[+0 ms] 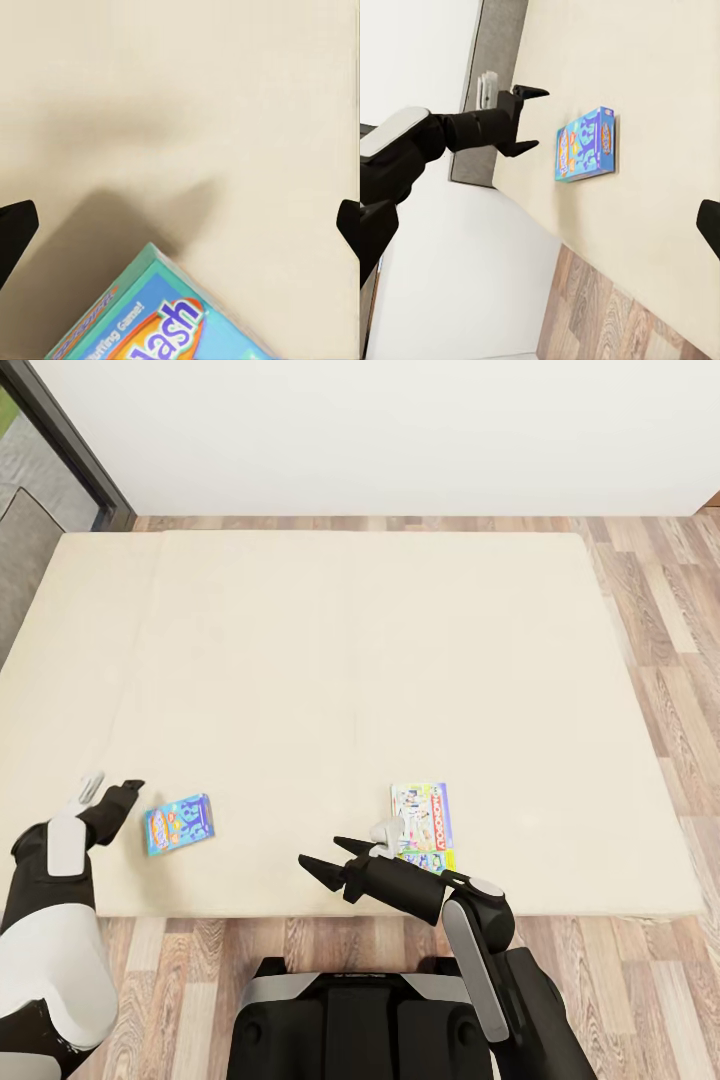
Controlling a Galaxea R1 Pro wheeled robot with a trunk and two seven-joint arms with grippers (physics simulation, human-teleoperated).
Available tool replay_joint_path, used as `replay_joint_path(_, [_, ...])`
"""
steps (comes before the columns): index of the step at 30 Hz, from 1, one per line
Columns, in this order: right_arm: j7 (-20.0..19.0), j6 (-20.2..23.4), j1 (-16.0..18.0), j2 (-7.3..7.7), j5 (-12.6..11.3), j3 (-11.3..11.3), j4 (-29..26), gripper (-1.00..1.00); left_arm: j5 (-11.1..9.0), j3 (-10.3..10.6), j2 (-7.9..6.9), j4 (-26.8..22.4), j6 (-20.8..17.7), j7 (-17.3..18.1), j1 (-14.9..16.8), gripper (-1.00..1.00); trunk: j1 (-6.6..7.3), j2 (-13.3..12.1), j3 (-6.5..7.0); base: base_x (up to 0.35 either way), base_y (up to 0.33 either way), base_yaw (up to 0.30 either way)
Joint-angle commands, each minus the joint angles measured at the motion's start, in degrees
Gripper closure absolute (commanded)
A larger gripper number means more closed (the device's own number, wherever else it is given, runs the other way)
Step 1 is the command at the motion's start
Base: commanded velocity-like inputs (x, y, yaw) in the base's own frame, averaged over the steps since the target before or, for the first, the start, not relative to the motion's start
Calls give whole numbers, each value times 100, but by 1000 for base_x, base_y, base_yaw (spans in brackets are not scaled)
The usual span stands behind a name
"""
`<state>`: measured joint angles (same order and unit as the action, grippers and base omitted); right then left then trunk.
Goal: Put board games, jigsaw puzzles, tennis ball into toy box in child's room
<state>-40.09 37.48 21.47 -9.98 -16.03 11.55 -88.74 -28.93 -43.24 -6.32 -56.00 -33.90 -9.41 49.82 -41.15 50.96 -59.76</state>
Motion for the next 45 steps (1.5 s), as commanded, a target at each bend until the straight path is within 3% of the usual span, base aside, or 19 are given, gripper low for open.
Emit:
replay_joint_path(1, [2,40,2,-2,-30,-4,-3,-100,-52,13,0,-54,-63,-40,2,-100,-1,4,-3,0,0,0])
replay_joint_path(14, [10,38,5,-2,-30,-10,-3,-100,-25,228,-273,-153,-265,-27,2,-100,-1,4,-3,111,0,0])
replay_joint_path(45, [19,39,3,-2,-23,-21,23,-100,-33,255,-315,-226,-253,-9,-219,-100,-1,4,79,-18,28,-51])
